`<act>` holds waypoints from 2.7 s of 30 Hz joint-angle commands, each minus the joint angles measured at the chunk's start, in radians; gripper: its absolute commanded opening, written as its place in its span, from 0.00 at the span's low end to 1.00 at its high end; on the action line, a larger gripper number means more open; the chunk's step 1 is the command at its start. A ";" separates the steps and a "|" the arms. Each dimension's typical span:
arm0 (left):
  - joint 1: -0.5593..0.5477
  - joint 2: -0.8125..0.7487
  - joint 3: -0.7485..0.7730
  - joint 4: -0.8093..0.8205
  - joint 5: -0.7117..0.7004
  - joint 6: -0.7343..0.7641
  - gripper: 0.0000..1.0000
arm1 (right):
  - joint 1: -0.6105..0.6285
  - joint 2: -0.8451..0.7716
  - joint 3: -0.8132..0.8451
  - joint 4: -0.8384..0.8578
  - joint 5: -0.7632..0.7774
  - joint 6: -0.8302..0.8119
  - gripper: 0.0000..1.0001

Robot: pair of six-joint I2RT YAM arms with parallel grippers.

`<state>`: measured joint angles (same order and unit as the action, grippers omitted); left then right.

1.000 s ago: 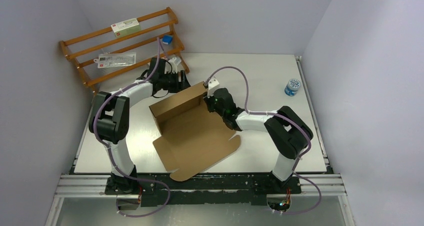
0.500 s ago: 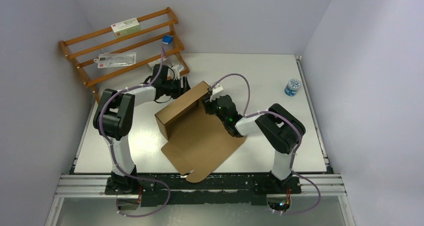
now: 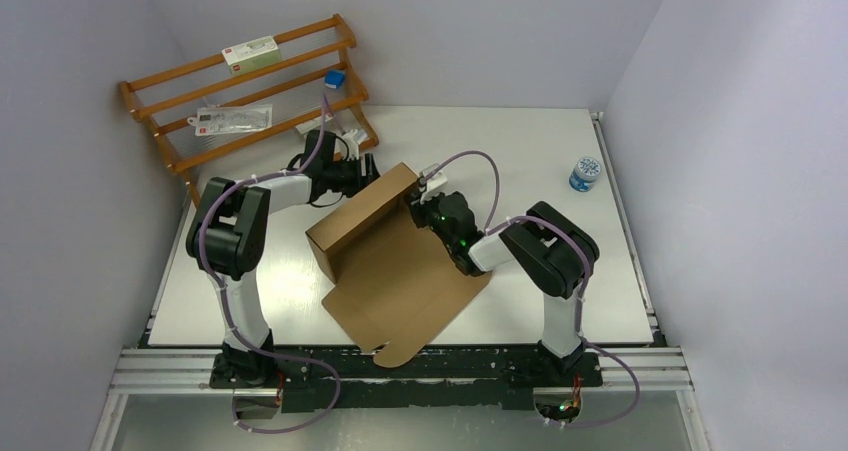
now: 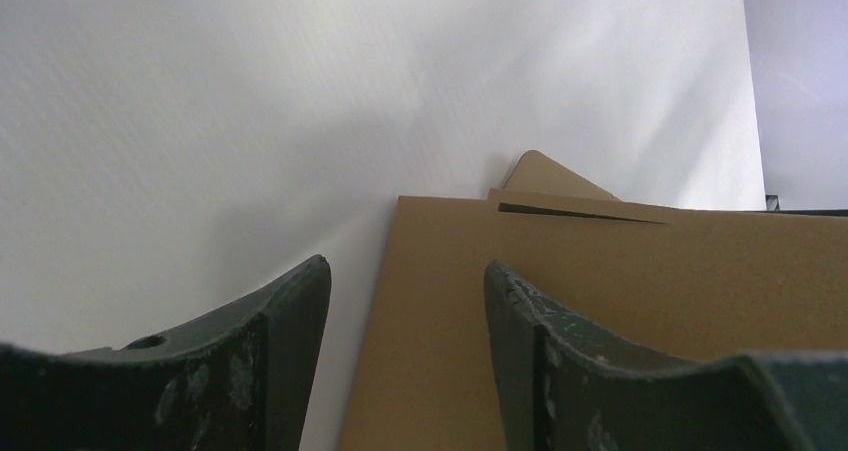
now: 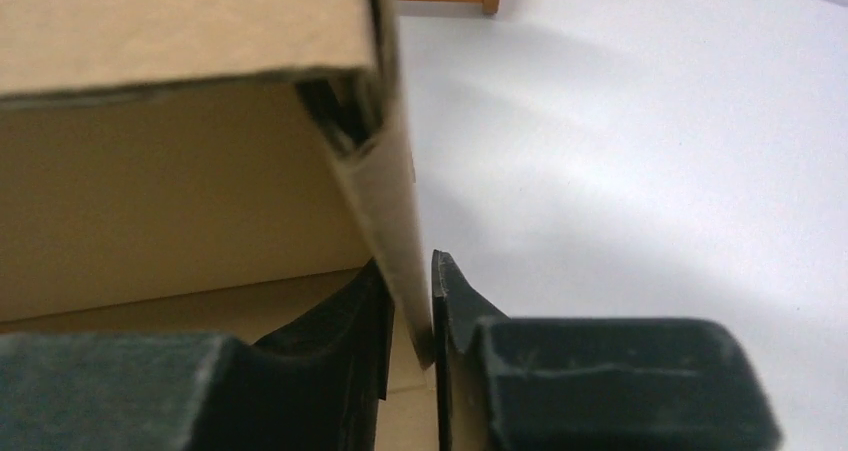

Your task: Fold the paper box

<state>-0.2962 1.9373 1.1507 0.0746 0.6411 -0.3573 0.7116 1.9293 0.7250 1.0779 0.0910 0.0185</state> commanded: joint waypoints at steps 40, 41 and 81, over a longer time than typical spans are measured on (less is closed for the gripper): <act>-0.077 -0.112 -0.160 0.177 0.104 -0.072 0.61 | -0.003 -0.060 0.088 -0.252 0.181 0.237 0.31; -0.077 -0.112 -0.155 0.169 0.095 -0.068 0.61 | -0.004 -0.065 0.077 -0.235 0.170 0.228 0.33; -0.251 -0.598 0.007 -0.415 -0.686 0.009 0.85 | -0.025 -0.384 -0.150 -0.460 0.248 0.240 1.00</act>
<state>-0.5117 1.4078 1.1233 -0.2653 0.0463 -0.3767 0.6930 1.6047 0.5850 0.7185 0.2558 0.2077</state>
